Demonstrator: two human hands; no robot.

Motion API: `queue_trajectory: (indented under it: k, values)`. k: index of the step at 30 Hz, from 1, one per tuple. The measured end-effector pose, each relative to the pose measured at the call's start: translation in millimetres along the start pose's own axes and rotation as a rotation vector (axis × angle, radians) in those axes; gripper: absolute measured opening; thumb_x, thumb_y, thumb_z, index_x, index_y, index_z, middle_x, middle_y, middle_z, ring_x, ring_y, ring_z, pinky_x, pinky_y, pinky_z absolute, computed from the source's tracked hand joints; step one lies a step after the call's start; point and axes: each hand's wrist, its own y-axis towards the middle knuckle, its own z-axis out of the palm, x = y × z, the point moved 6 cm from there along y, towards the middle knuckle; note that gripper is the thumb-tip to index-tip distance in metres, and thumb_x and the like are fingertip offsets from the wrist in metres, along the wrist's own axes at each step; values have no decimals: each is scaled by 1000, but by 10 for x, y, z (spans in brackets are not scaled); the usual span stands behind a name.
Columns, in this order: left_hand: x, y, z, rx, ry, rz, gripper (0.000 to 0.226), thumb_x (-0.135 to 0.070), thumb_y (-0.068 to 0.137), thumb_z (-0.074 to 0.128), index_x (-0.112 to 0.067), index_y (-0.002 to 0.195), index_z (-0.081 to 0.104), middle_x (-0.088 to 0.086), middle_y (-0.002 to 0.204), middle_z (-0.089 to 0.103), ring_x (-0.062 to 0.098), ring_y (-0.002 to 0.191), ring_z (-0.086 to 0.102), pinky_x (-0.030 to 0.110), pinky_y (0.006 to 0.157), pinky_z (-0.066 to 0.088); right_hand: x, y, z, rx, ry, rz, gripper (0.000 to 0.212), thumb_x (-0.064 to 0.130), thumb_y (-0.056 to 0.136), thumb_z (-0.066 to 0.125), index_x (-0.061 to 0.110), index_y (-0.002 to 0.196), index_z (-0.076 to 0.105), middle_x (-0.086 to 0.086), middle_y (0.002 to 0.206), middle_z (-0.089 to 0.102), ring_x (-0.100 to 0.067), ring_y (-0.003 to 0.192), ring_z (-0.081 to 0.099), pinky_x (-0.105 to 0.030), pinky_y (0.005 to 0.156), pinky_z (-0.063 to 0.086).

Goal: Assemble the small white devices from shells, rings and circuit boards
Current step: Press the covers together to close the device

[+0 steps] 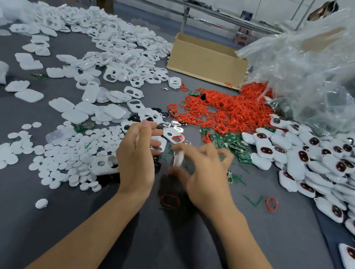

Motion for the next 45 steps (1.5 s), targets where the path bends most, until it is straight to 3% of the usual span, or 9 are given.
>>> queue_trajectory:
  k: [2, 8, 16, 18, 22, 27, 33, 38, 45]
  values:
    - [-6, 0, 3, 1, 4, 0, 30, -23, 105, 37, -23, 91, 63, 4, 94, 71, 17, 81, 63, 30, 71, 50, -41, -10, 61, 97, 18, 52, 36, 44, 78, 71, 36, 113, 62, 6, 82, 42, -15, 91, 42, -30, 86, 20]
    - [25, -9, 33, 63, 12, -25, 26, -13, 98, 50, -22, 84, 70, -5, 80, 73, 13, 79, 65, 28, 70, 52, -142, 37, -147, -98, 692, 218, 32, -4, 83, 64, 17, 107, 63, 22, 64, 55, 1, 56, 46, -11, 58, 35]
    - [24, -29, 72, 135, 5, -35, 28, -2, 93, 50, -17, 86, 73, -3, 75, 73, 9, 77, 64, 25, 68, 53, -158, 46, -69, -18, 1002, 282, 32, -12, 85, 59, 3, 114, 59, 4, 88, 62, 6, 67, 57, -9, 64, 44]
    - [21, -32, 76, 135, 5, -34, 28, -2, 93, 51, -17, 85, 73, -3, 76, 73, 10, 77, 64, 26, 69, 53, -166, 43, -70, -18, 985, 281, 32, -10, 86, 59, 8, 112, 60, 4, 87, 62, 3, 67, 55, -11, 63, 43]
    - [26, -13, 43, 88, -10, -37, 27, -4, 93, 52, -20, 85, 73, -5, 77, 73, 10, 77, 64, 26, 69, 54, -137, 32, -55, -19, 562, 202, 33, 6, 82, 70, 29, 106, 64, 0, 68, 57, -12, 55, 43, -24, 56, 37]
    - [41, 2, 23, 62, -4, -39, 25, -9, 94, 53, -22, 86, 72, -4, 82, 74, 13, 80, 65, 29, 73, 54, 102, -6, 104, 158, 253, -72, 25, 11, 83, 72, 6, 108, 71, -12, 92, 67, -24, 87, 60, -13, 73, 32]
    - [54, 9, 30, 54, -8, -33, 26, -10, 94, 53, -24, 83, 72, -5, 81, 74, 16, 82, 66, 29, 71, 52, 87, 7, 17, 43, 307, -23, 31, 4, 72, 77, 9, 102, 72, 3, 83, 65, 5, 68, 46, -2, 68, 33]
    - [58, 15, 22, 57, 5, -23, 25, -11, 93, 53, -24, 83, 72, -7, 81, 74, 14, 81, 67, 28, 71, 53, -28, 1, 97, 218, 510, 189, 26, 21, 66, 86, 33, 83, 71, 13, 46, 42, -5, 46, 38, -14, 50, 30]
    - [69, 32, 20, 39, -16, -35, 23, -12, 93, 54, -23, 82, 71, -4, 82, 74, 15, 78, 66, 25, 66, 51, -111, -27, 153, 463, 667, 273, 42, 2, 67, 82, 21, 102, 70, 14, 57, 52, -7, 53, 40, -19, 58, 37]
